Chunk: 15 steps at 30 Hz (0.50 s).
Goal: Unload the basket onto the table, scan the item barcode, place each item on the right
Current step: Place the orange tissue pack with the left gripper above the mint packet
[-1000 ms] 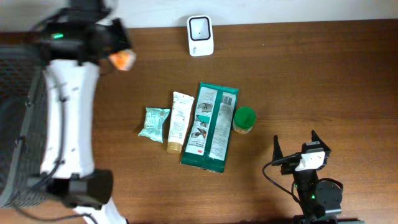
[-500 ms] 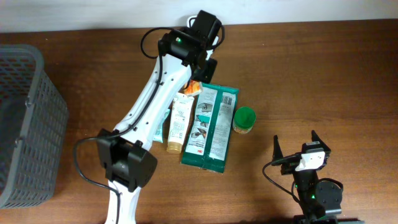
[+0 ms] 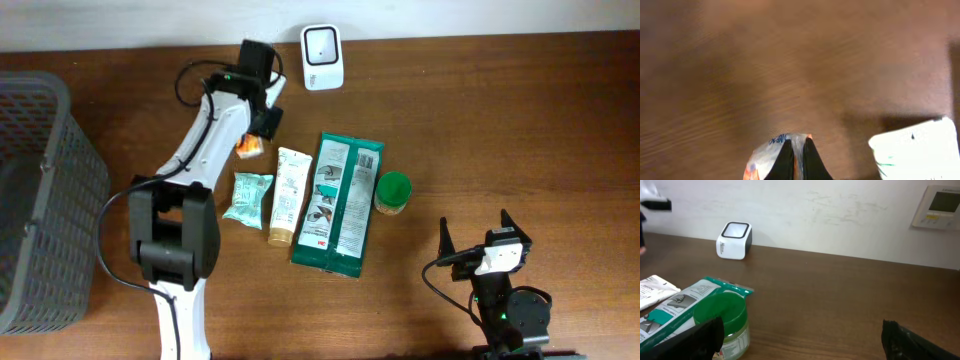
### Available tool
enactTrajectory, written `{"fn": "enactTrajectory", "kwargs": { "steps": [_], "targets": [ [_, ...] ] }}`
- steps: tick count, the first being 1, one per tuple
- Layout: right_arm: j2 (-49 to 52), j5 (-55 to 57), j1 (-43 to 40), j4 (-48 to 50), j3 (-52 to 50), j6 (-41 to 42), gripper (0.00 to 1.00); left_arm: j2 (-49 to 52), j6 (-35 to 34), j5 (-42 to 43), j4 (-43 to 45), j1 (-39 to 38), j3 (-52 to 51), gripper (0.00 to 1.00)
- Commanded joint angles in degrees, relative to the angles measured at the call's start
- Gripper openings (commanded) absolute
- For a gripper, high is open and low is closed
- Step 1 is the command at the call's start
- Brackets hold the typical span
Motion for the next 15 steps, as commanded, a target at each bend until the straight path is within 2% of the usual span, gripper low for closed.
{"fn": "enactTrajectory", "kwargs": {
  "steps": [1,3,4,5,7,8,9,13,14,15],
  "targets": [
    [-0.17,0.50,0.52,-0.28,-0.31,0.44,0.98,0.39,4.66,4.20,4.85,-0.22,-6.36,0.00],
    [-0.17,0.50,0.52,-0.28,-0.31,0.44,0.98,0.39,5.14,4.20,8.50,-0.17,-9.16,0.00],
    [-0.17,0.50,0.50,-0.28,-0.31,0.44,0.98,0.39,5.11,4.22,10.56,-0.17,-10.60,0.04],
    [-0.17,0.50,0.50,-0.28,-0.31,0.44,0.98,0.39,5.11,4.22,11.08,-0.17,-11.15,0.20],
    [-0.17,0.50,0.52,-0.28,-0.31,0.44,0.98,0.37,5.07,4.20,11.45,-0.22,-11.13,0.38],
    [-0.17,0.50,0.52,-0.28,-0.31,0.44,0.99,0.31,5.07,4.15,11.54,-0.22,-10.71,0.52],
    [-0.17,0.50,0.52,-0.28,-0.31,0.44,0.98,0.15,5.01,4.17,11.41,-0.17,-9.70,0.61],
    [-0.17,0.50,0.50,-0.28,-0.31,0.44,0.98,-4.02,0.76,4.96,5.73,0.37,0.13,0.79],
    [-0.17,0.50,0.50,-0.28,-0.31,0.44,0.98,-6.32,0.74,6.69,1.36,0.55,5.11,0.96],
    [-0.17,0.50,0.50,-0.28,-0.31,0.44,0.98,-7.80,0.74,7.15,-2.54,0.52,8.70,0.99]
  ]
}}
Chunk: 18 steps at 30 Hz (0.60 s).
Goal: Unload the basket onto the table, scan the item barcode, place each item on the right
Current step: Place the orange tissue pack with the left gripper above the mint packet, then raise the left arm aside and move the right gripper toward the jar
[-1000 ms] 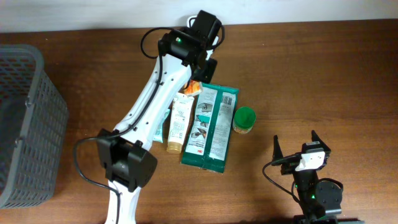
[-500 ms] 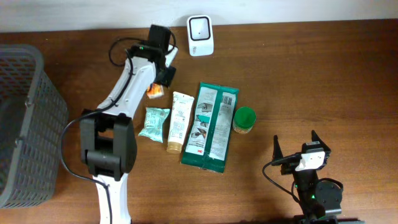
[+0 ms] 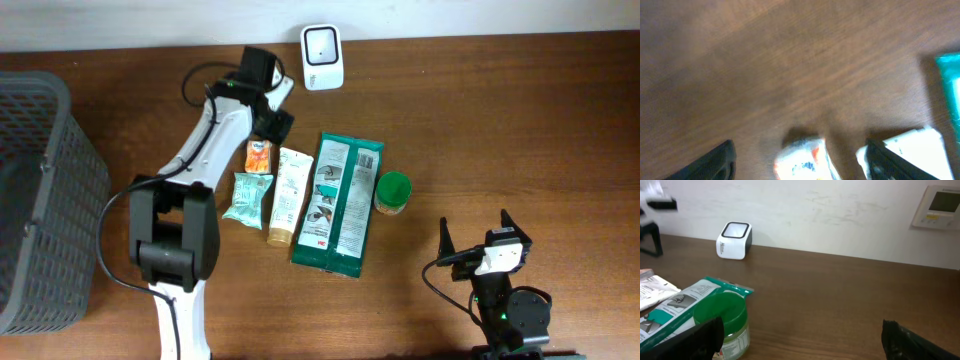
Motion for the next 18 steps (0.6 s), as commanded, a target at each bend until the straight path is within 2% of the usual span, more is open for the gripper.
{"fn": "enactTrajectory", "kwargs": {
  "steps": [1,5,7,11,14,18],
  "targets": [
    [-0.17,0.50,0.50,-0.28,-0.31,0.48,0.98,-8.39,-1.31,3.87,-9.33,0.55,12.00,0.99],
    [-0.17,0.50,0.52,-0.28,-0.31,0.48,0.98,-11.78,-5.35,9.09,-20.57,3.17,19.71,0.99],
    [-0.17,0.55,0.50,-0.26,-0.31,0.44,0.98,-13.31,-6.01,13.68,-23.91,7.96,20.46,0.99],
    [-0.17,-0.74,0.52,-0.09,-0.31,0.50,0.98,-13.35,-5.31,18.36,-25.77,16.39,20.46,0.99],
    [-0.17,-7.91,0.50,0.52,-0.17,0.66,0.98,-13.35,-4.39,18.40,-25.81,20.81,20.46,1.00],
    [1.51,-10.45,0.50,0.28,3.15,5.46,0.98,-13.33,-4.28,18.56,-25.79,23.04,20.44,0.99]
  ]
}}
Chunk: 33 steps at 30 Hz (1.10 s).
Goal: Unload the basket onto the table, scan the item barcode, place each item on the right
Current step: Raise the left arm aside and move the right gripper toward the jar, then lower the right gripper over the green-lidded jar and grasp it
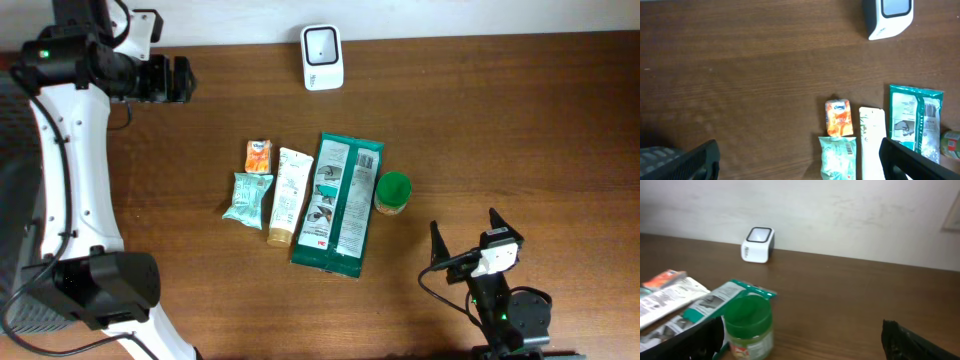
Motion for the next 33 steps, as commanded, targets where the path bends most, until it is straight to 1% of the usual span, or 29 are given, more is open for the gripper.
{"fn": "enactTrajectory", "kwargs": {
  "steps": [1,4,5,9,15,19,21,23,26,28,29,30,32,33],
  "targets": [
    [2.43,-4.57,0.50,-0.85,4.46,3.08,0.98,-0.31,0.72,1.66,-0.15,1.05,0.39,0.99],
    [10.51,-5.73,0.50,-5.66,13.64,3.04,0.98,-0.31,0.72,1.66,-0.33,1.01,0.31,0.99],
    [16.06,-6.82,0.50,-9.11,19.39,3.04,0.98,-0.31,0.70,1.70,-0.33,1.01,0.31,0.99],
    [30.69,-9.60,0.52,-18.27,35.26,3.02,0.98,-0.31,0.72,1.66,-0.31,1.01,0.31,0.99],
    [55.36,-11.26,0.52,-42.40,63.10,3.04,0.98,-0.31,0.72,1.66,-0.31,1.01,0.31,0.99],
    [70.23,-15.72,0.52,-54.86,79.06,3.02,0.98,-0.31,0.72,1.66,-0.31,1.01,0.31,0.99],
    [74.05,-17.44,0.52,-56.63,82.44,3.04,0.98,-0.31,0.72,1.66,-0.31,1.01,0.31,0.99],
    [77.64,-19.02,0.52,-51.06,82.88,3.06,0.98,-0.31,0.72,1.66,-0.31,1.01,0.31,0.99],
    [81.13,-29.40,0.52,-48.13,82.86,3.26,0.98,-0.31,0.72,1.66,-0.31,1.01,0.31,0.99],
    [84.17,-32.11,1.25,-46.80,82.86,4.33,0.98,-0.31,0.72,1.66,-0.31,1.01,0.31,0.99],
    [85.37,-31.85,2.12,-46.97,82.86,5.77,0.98,-0.31,0.72,1.66,-0.31,1.01,0.31,0.99],
    [87.06,-28.72,3.61,-47.19,82.86,9.01,0.98,-0.31,0.72,1.66,-0.31,1.01,0.31,0.99],
    [89.70,-18.05,6.19,-48.39,82.86,17.68,0.99,-0.31,0.72,1.66,-0.31,1.01,0.31,0.99],
    [90.66,-13.92,7.06,-49.11,82.88,20.72,0.97,-0.31,0.72,1.66,-0.31,1.01,0.31,0.99]
  ]
}}
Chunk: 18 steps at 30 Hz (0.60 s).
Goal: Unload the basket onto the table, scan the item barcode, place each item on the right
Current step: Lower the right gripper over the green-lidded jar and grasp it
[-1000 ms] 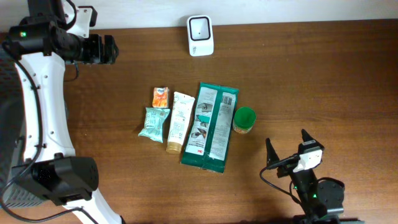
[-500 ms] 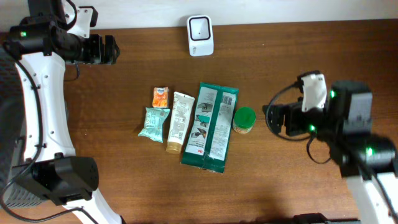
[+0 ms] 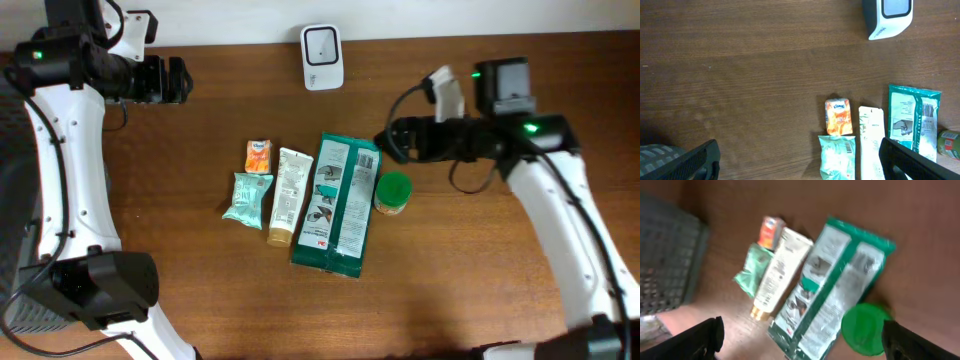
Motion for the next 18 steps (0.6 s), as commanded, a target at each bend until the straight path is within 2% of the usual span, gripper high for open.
{"fn": "enactTrajectory", "kwargs": {
  "steps": [1,4,8,9,18],
  "targets": [
    [4.15,16.83,4.09,-2.43,0.94,15.58,0.93,-0.35,0.72,0.63,0.09,0.20,0.31,0.99],
    [7.39,25.51,6.62,-4.33,0.96,21.40,0.92,-0.35,0.72,0.63,0.09,0.20,0.31,0.99],
    [12.59,25.68,7.80,-6.38,0.94,22.53,0.90,-0.35,0.72,0.63,0.09,0.20,0.31,0.99],
    [14.05,25.66,7.80,-6.78,0.94,22.95,0.85,-0.35,0.72,0.63,0.09,0.20,0.31,0.99],
    [19.21,25.42,8.81,-7.78,0.90,25.05,0.85,-0.35,0.72,0.63,0.09,0.24,0.31,0.99]
  ]
}}
